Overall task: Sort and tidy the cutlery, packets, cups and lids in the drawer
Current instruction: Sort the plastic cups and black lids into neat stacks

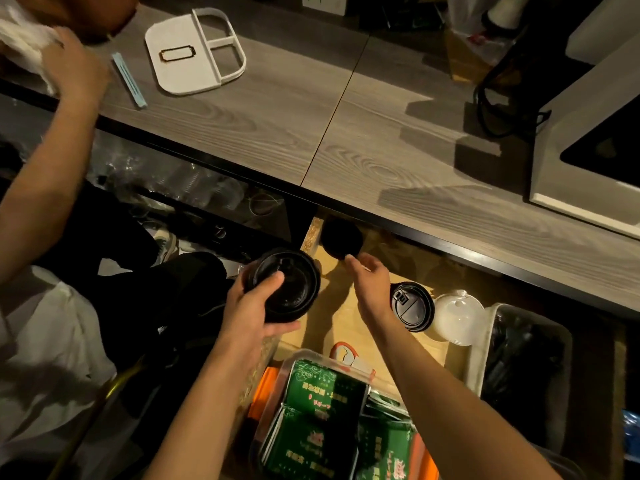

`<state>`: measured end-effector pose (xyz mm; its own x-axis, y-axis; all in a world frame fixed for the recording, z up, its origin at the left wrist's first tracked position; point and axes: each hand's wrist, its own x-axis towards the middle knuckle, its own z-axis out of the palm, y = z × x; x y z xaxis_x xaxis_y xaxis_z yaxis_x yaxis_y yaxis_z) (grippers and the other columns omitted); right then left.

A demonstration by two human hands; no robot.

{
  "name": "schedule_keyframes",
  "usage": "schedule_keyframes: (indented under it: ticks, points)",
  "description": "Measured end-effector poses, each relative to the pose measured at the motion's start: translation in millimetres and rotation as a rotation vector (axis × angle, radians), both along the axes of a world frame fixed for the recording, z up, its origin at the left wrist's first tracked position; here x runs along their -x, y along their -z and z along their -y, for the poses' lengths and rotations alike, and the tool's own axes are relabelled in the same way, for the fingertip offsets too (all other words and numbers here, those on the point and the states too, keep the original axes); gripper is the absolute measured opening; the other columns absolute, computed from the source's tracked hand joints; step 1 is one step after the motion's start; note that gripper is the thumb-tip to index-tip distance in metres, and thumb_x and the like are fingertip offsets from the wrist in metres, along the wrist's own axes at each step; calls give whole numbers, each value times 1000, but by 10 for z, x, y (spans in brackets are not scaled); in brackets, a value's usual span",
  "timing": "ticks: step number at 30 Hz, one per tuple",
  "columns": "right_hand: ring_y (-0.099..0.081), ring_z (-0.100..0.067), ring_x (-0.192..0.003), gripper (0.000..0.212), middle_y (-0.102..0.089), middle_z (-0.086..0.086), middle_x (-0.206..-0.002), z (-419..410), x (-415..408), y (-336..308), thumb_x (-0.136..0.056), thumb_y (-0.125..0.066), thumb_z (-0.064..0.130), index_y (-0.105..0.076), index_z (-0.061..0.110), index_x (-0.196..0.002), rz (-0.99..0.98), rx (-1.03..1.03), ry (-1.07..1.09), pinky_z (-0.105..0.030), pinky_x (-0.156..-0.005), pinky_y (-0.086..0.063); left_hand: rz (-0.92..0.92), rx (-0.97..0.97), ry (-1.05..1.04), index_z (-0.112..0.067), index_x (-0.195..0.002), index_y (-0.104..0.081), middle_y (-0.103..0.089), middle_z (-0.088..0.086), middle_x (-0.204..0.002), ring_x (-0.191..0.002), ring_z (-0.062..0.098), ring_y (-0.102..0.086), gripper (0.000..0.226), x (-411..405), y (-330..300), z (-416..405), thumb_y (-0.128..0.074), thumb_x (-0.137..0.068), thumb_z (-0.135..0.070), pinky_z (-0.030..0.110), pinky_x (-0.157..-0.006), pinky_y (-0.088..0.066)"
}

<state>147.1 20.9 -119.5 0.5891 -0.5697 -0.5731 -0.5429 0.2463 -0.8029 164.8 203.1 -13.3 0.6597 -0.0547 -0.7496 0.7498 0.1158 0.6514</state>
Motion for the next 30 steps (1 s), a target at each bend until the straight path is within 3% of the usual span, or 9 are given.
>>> schedule_keyframes:
  ticks: [2, 6, 9, 13, 17, 20, 25, 28, 30]
  points:
    - [-62, -19, -109, 51, -64, -7, -124, 49, -126, 127, -88, -72, 26, -54, 6, -132, -20, 61, -54, -31, -92, -53, -15, 18, 24, -34, -128, -51, -51, 8, -132, -92, 30, -64, 44, -11, 51, 41, -70, -89, -22, 44, -62, -61]
    - [-67, -27, -98, 20, -68, -11, -105, 109, -342, 352, -88, -71, 27, -63, 12, -97, -161, 190, -191, -42, -88, -57, -50, 11, 6, -31, -137, -49, -51, 9, -134, -90, 33, -66, 56, -48, 163, 51, -71, -87, -23, 41, -57, -61]
    - [-66, -27, -92, 27, -66, -11, -91, 158, -486, 410, -93, -64, 34, -67, 7, -94, -299, 353, -365, -37, -83, -52, -53, 19, 30, -30, -141, -48, -52, 11, -136, -89, 32, -68, 66, -88, 216, 13, -74, -80, -27, 43, -60, -61]
    - [-60, -22, -82, 33, -60, -2, -80, 209, -523, 466, -95, -55, 48, -61, 18, -82, -426, 496, -604, -30, -69, -42, -43, 44, 36, -30, -140, -49, -53, 10, -135, -93, 31, -66, 81, -96, 214, -9, -75, -63, -32, 44, -61, -61]
    - [-62, -20, -78, 38, -63, 1, -81, 201, -526, 479, -89, -56, 56, -63, 19, -86, -467, 641, -720, -29, -66, -47, -29, 38, 34, -31, -135, -51, -55, 8, -129, -86, 28, -68, 75, -78, 201, -38, -74, -63, -33, 46, -64, -61]
    - [-63, -16, -83, 36, -64, 3, -88, 179, -438, 462, -81, -71, 50, -64, 19, -97, -355, 551, -628, -29, -68, -54, -19, 27, 31, -32, -133, -51, -57, 8, -128, -86, 28, -70, 62, -35, 213, -84, -74, -76, -29, 45, -64, -61]
    - [-63, -19, -107, 73, -63, 2, -115, 130, -136, 346, -62, -80, 57, -58, 21, -122, -101, 285, -335, -36, -84, -60, -31, 15, 24, -31, -132, -51, -56, 11, -132, -99, 33, -66, 56, 61, 177, -151, -73, -81, -27, 43, -60, -61]
    - [-52, -12, -114, 68, -51, 7, -126, 39, 43, -68, -80, -79, 30, -47, 16, -139, 24, 169, -182, -27, -96, -48, -39, 14, 26, -31, -128, -52, -56, 12, -131, -96, 32, -67, 46, 120, 139, -173, -71, -87, -25, 43, -60, -61]
    - [-51, -13, -118, 56, -52, 5, -129, 13, 205, -267, -88, -72, 22, -49, 18, -138, 81, 73, -123, -30, -100, -46, -51, 15, 29, -30, -130, -51, -55, 11, -131, -97, 33, -66, 47, 173, 95, -176, -71, -88, -25, 42, -59, -61]
